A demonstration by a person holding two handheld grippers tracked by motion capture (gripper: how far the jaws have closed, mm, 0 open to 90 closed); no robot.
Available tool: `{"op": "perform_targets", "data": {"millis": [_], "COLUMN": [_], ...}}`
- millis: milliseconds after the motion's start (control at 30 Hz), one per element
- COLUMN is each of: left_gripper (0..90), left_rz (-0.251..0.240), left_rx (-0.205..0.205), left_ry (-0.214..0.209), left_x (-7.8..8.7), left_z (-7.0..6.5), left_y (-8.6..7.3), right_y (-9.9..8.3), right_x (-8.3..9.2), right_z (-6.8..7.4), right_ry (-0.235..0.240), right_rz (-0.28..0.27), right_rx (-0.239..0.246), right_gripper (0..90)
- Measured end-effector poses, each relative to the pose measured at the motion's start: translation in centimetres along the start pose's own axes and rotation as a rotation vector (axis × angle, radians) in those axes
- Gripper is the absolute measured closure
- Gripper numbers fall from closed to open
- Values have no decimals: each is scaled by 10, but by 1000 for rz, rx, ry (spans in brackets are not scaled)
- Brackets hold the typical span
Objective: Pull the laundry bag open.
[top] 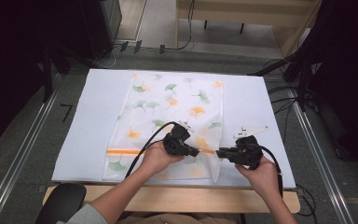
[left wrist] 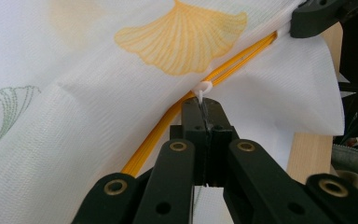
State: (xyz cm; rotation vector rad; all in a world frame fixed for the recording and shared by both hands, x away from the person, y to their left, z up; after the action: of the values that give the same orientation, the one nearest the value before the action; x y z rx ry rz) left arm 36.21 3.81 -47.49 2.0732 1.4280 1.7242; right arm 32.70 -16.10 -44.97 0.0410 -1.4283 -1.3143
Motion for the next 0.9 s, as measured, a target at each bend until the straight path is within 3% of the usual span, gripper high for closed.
{"op": "perform_targets", "data": {"millis": [900], "left_gripper": [900], "left_rz": [22], "left_rx": [14], "left_ry": [14], "left_x": [8], "left_z": [11], "left_y": [-9], "right_y": [-1], "right_x": [1], "right_z": [-1], "right_ry": [0], "right_rz": [2], "right_rx": [4], "right_gripper": [843]}}
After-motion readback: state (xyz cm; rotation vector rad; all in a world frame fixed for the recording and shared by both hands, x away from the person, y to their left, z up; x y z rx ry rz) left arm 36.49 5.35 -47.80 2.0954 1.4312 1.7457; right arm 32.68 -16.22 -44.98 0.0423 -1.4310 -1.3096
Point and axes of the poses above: each handheld gripper's, and its own axes: x roughly backward along the jaws, y roughly out of its top, z roughly to its left, the point moved 4 cm from there along -x, roughly forward along the jaws, and after that the axes turned 3 degrees about -z, right-handed, at the moved point
